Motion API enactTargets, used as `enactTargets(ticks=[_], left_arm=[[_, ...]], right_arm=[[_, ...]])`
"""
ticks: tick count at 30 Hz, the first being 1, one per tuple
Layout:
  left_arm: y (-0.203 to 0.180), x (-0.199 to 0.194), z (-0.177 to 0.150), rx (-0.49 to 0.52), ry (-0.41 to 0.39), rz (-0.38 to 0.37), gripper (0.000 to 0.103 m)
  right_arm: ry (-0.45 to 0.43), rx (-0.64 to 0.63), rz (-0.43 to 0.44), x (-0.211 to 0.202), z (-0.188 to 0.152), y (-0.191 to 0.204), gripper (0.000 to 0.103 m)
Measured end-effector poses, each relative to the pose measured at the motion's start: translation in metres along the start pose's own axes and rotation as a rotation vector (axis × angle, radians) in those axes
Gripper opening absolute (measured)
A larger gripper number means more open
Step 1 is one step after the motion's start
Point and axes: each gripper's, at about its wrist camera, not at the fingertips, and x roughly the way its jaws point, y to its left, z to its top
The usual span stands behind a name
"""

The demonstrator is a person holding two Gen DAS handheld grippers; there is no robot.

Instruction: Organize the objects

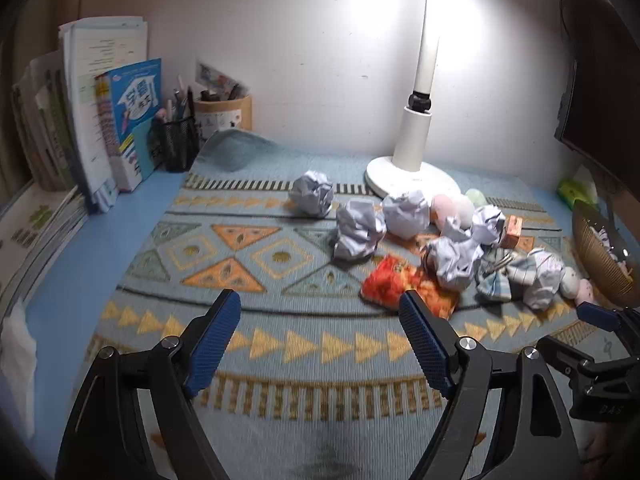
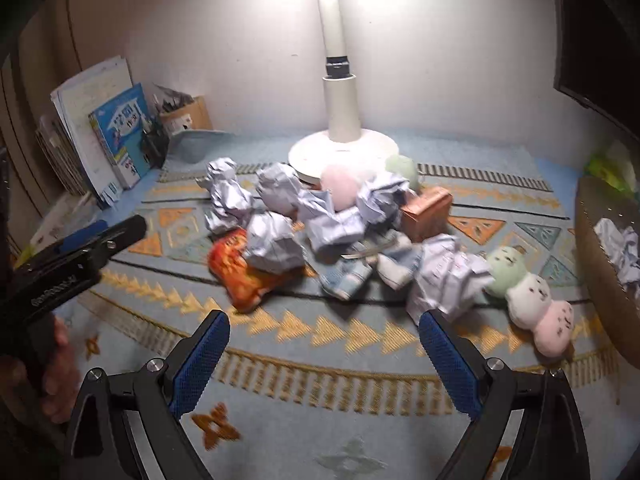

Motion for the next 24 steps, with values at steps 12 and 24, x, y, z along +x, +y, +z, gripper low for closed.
enactTargets(ticks=[12,24], left_arm=[[0.005,0.093,0.045,0.032,0.100,-0.143,0.077],[-0.010,0.136,0.043,0.022,0.151,-0.270,0.043]], right_arm=[[0.030,0.008,0.026,0.085,0.026,0.023,0.072],[-0.061,0.014,0.097,0.081,0.023,0.020,0.051]])
